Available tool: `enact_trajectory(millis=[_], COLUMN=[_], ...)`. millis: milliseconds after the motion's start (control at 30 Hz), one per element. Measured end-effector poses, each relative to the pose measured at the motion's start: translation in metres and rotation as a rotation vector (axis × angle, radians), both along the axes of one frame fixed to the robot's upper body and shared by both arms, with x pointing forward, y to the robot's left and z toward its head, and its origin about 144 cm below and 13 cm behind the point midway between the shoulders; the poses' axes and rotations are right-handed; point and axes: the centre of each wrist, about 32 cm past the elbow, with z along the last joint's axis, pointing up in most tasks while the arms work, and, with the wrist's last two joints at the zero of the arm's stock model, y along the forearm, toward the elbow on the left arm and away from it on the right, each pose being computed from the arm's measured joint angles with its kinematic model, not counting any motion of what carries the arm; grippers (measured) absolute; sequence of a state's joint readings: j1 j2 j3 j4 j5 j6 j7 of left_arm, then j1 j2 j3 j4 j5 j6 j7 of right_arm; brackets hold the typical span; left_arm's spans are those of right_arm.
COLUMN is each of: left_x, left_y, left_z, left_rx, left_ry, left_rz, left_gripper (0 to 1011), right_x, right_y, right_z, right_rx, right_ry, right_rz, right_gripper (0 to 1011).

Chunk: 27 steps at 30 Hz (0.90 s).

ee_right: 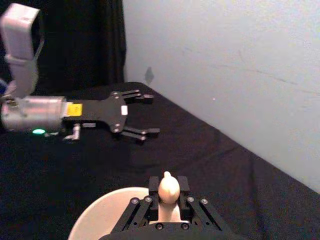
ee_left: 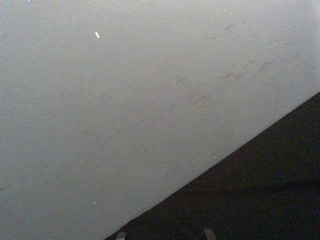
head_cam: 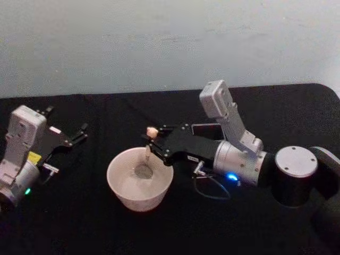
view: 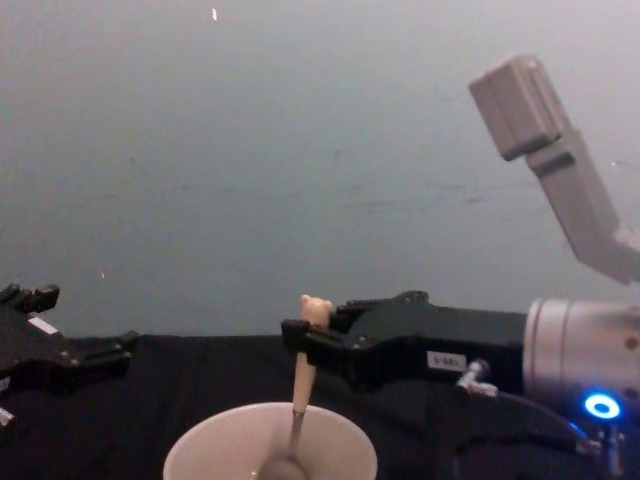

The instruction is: Pick up the stirring spoon with one hand, stir inside the cup, then place it back in its original position.

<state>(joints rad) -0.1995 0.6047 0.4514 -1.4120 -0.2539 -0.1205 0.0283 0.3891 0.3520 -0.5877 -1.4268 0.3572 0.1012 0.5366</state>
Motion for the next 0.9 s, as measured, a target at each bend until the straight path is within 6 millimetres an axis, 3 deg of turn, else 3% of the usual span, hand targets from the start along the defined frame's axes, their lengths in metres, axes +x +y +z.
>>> enact_trajectory(millis=[500, 900], left_x=[0.0, 0.0], left_y=[0.0, 0.0], left_z=[0.0, 0.0], left_rx=[0.0, 0.0], left_ry=[0.0, 0.0], left_rz=[0.0, 0.0], left_gripper=[1001, 1002], right_x=[-0.022, -0.021], right_y=[-0.005, 0.011], right_z=[0.006, 0.006], right_rx=[0.027, 0.034], right_ry=[0.007, 0.011], right_rz=[0.091, 0.099], right_gripper=[214, 214])
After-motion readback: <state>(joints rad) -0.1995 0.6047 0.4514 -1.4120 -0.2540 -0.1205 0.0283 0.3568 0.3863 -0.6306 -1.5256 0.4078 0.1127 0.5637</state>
